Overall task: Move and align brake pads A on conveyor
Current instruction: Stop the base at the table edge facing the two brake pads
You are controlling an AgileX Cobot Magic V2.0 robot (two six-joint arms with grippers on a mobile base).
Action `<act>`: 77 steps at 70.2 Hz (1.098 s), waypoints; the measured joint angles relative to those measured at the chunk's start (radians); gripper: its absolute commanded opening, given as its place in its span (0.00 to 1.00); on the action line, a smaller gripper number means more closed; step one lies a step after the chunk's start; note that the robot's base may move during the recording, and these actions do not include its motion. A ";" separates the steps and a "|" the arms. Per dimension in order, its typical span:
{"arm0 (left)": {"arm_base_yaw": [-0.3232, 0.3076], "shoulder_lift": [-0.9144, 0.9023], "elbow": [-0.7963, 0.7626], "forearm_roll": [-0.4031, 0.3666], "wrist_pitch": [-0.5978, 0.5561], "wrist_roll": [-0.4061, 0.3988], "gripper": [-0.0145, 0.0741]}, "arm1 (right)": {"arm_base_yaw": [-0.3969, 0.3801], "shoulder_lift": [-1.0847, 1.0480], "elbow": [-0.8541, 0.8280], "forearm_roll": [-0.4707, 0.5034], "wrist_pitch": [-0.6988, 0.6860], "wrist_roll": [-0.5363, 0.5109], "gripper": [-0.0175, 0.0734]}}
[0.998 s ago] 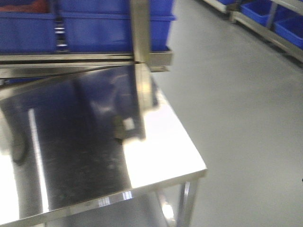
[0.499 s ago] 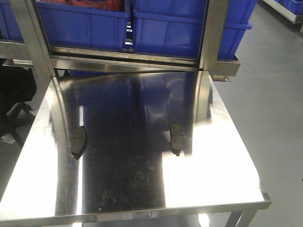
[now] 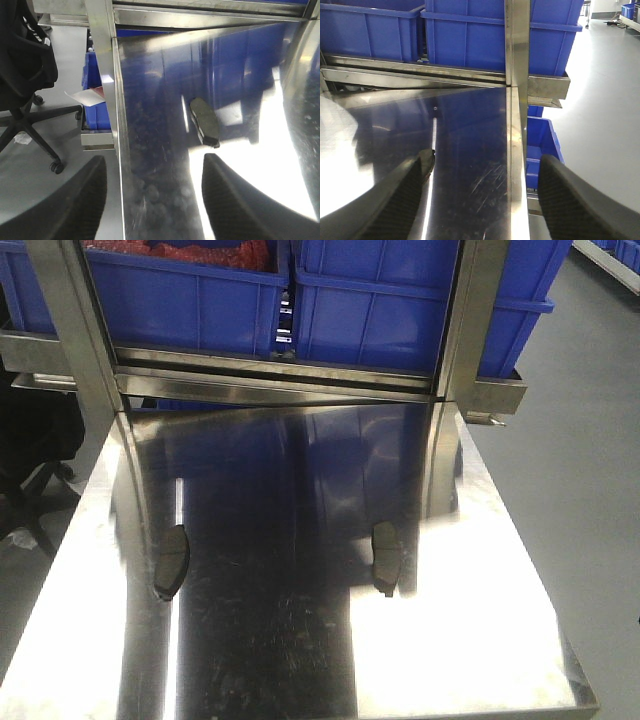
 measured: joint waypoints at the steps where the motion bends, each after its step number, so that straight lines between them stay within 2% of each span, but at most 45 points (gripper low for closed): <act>1: 0.000 0.000 0.000 0.000 0.000 0.000 0.61 | 0.000 0.000 0.000 0.000 0.000 0.000 0.71; 77: 0.000 0.000 0.000 0.000 0.000 0.000 0.61 | 0.000 0.000 0.000 0.000 0.000 0.000 0.71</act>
